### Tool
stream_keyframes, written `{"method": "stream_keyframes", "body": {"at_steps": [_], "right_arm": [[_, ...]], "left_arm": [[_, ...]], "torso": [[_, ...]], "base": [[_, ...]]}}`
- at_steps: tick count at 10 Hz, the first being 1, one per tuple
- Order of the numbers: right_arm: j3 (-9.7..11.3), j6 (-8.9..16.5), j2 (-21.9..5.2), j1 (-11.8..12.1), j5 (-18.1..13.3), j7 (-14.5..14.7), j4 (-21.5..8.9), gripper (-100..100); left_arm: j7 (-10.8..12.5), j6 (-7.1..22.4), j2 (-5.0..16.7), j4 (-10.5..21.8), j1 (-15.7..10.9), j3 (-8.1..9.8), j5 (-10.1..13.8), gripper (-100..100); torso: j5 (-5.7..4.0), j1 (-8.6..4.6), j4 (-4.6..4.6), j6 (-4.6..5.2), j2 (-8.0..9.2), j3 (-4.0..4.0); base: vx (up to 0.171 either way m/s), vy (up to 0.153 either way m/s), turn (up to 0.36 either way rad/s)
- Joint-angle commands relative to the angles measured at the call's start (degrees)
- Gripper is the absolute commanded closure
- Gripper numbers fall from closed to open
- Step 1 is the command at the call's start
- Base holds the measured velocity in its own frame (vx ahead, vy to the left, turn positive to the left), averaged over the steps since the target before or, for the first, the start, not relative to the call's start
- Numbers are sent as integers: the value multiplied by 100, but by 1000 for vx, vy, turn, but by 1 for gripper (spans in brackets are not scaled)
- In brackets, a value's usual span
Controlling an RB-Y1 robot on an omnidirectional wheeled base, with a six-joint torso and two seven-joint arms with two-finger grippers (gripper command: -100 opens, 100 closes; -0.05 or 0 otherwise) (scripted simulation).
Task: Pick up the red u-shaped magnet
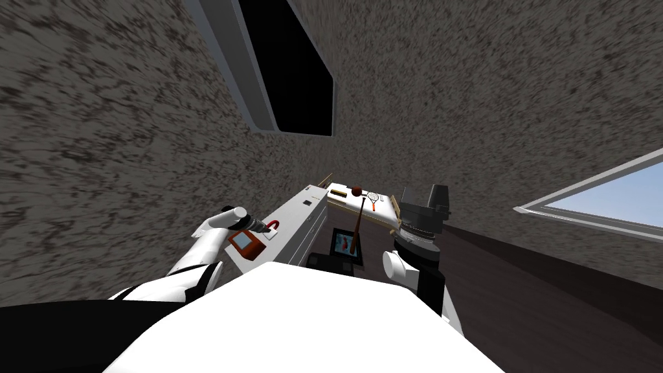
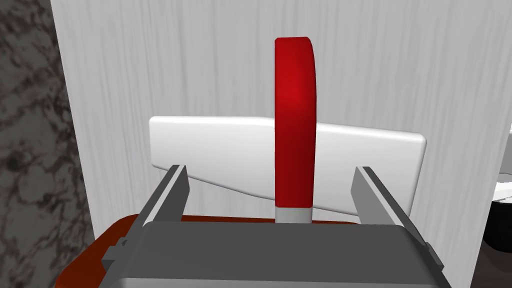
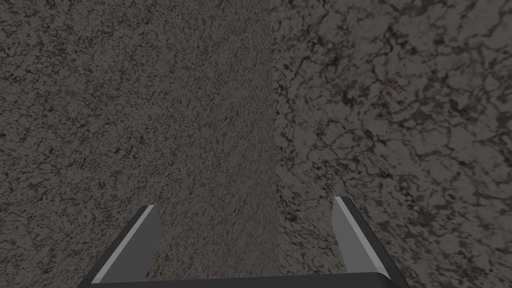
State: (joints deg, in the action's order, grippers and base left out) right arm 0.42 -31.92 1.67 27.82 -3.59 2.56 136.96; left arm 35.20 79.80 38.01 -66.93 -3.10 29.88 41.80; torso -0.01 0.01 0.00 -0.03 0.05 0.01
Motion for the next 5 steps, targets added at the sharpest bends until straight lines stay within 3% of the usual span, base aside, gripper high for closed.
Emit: {"method": "stream_keyframes", "body": {"at_steps": [1, 5], "right_arm": [[0, 0, 0, 0, 0, 0, 0, 0], [0, 0, 0, 0, 0, 0, 0, 0]], "left_arm": [[1, 0, 0, 3, -2, 1, -1, -100], [1, 0, 0, 3, -2, 1, -1, -100]], "torso": [[0, 0, 0, 0, 0, 0], [-1, -5, 1, -1, 4, 2]], "base": [[9, 9, -28], [-2, -5, 11]]}}
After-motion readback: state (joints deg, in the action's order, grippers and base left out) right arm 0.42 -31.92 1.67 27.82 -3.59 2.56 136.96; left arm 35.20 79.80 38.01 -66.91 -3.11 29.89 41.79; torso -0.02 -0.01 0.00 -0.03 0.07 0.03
